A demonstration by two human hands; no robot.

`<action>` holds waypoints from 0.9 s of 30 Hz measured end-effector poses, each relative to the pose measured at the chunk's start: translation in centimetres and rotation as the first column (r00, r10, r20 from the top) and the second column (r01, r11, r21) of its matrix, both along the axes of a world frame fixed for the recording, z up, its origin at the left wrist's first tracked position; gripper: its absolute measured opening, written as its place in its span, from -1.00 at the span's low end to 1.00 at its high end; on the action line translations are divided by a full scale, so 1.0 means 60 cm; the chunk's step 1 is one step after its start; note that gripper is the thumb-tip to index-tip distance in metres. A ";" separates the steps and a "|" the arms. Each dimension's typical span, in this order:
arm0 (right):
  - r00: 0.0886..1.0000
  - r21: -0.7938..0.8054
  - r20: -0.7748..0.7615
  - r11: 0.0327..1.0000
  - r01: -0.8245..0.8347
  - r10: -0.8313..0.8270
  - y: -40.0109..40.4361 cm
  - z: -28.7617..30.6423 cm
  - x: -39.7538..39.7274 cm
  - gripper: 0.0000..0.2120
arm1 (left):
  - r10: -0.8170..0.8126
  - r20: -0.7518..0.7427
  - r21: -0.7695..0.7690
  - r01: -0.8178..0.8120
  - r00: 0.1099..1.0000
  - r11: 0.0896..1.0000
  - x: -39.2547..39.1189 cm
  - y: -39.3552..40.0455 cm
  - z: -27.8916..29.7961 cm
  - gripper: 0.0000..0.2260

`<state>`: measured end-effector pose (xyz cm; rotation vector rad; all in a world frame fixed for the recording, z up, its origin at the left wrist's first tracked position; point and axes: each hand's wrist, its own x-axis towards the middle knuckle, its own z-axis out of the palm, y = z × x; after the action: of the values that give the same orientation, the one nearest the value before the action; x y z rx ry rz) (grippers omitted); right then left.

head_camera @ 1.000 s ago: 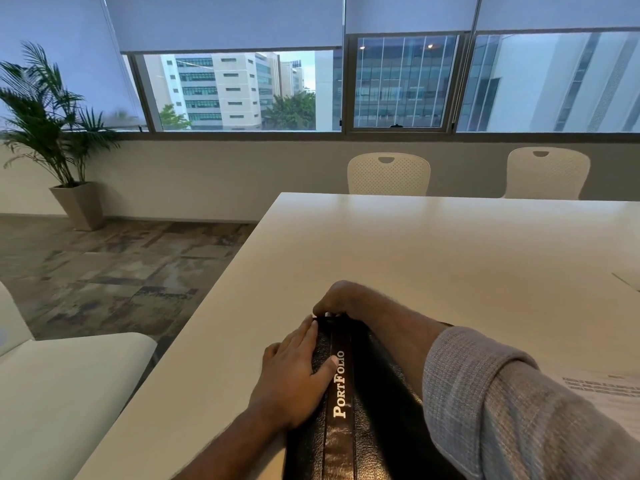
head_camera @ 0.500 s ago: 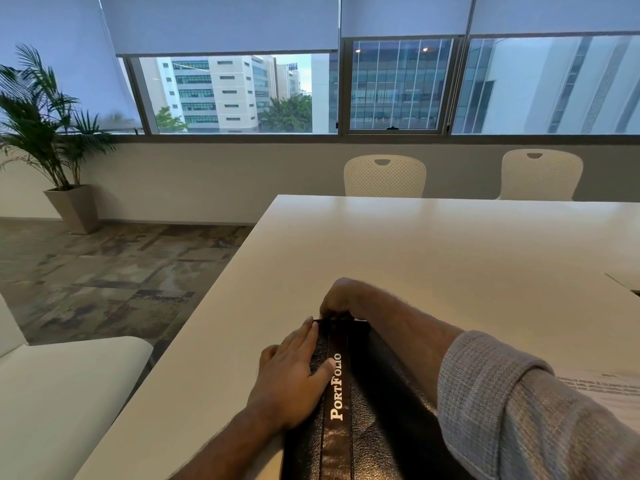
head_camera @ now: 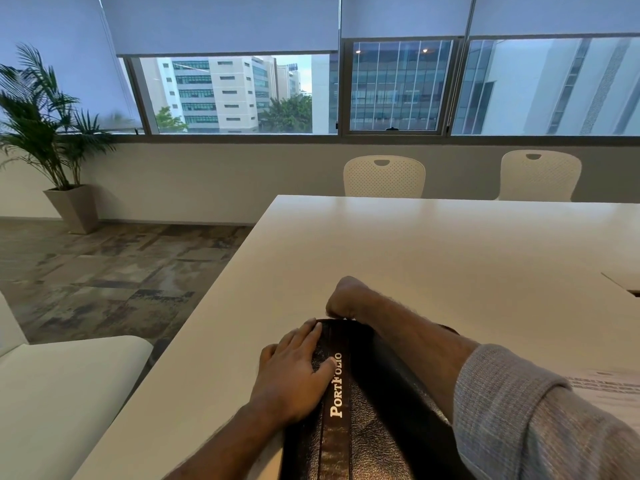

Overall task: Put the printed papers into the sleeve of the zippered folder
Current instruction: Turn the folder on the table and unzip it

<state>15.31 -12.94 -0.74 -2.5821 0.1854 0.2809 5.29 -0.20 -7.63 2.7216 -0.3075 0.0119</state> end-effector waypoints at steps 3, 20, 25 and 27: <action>1.000 0.009 0.009 1.000 -0.026 0.026 0.006 0.000 -0.002 -0.87 | -0.004 0.009 -0.018 0.005 1.000 1.000 0.004 0.001 0.002 -0.41; 0.998 -0.006 0.066 1.000 -0.009 0.009 -0.003 -0.012 0.000 -0.84 | 0.073 0.034 -0.149 -0.067 0.997 0.987 0.092 -0.003 0.005 -0.77; 0.998 0.108 0.056 0.994 -0.010 0.004 0.011 -0.016 -0.002 -0.84 | 0.095 0.060 -0.132 -0.087 0.994 0.987 0.092 -0.005 0.001 -0.76; 1.000 0.130 0.026 0.991 0.006 -0.009 0.003 -0.018 -0.003 -0.85 | 0.095 0.061 -0.135 -0.086 0.994 0.987 0.091 -0.004 0.000 -0.75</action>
<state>15.15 -12.73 -1.80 -2.4541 0.1621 0.2476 10.78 -0.43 -7.65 2.6050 -0.1940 0.1447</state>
